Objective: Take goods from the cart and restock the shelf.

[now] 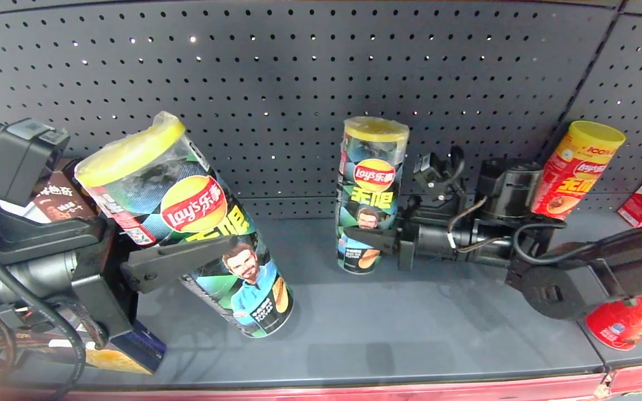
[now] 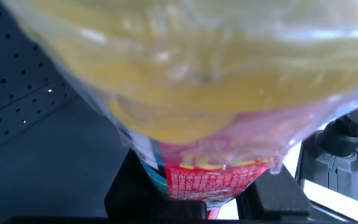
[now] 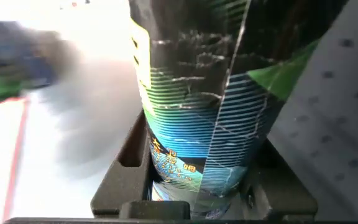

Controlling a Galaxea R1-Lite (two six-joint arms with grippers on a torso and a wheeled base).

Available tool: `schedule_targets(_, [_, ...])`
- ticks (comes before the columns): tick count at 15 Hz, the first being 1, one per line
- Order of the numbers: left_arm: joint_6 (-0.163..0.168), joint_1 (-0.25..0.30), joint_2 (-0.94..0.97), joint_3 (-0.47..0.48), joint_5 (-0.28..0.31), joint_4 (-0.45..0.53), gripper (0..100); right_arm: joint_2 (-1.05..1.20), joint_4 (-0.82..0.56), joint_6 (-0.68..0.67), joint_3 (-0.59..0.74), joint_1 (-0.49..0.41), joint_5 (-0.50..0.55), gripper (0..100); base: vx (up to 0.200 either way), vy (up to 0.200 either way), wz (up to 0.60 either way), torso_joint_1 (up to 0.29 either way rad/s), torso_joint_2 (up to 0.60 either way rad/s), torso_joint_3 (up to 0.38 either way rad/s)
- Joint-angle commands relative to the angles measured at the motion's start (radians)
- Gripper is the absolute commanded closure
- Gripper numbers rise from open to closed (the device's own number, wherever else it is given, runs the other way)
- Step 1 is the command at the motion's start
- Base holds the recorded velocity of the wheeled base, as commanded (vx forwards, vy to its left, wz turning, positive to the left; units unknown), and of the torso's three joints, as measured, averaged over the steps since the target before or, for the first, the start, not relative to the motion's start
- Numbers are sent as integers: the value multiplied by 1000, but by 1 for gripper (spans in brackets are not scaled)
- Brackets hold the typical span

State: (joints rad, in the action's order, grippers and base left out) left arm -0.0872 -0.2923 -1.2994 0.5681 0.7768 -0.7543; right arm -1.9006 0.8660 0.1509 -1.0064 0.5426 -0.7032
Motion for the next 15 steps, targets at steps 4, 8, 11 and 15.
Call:
schedule_targets(4, [-2,-1,0,3,1,1,100,258,99,3,338,105,-19,100,0,0,0,0,0,0])
schedule_targets(8, [-2,2,-5,7,-1,0,100,199,280,13,525,102,-61,100,0,0,0,0,0,0])
schedule_targets(11, [-2,2,-1,-1,-2,1,100,124,331,58,537,70,-91,100,0,0,0,0,0,0])
schedule_targets(15, [-2,2,-1,-4,-2,1,100,91,334,59,511,34,-107,100,0,0,0,0,0,0])
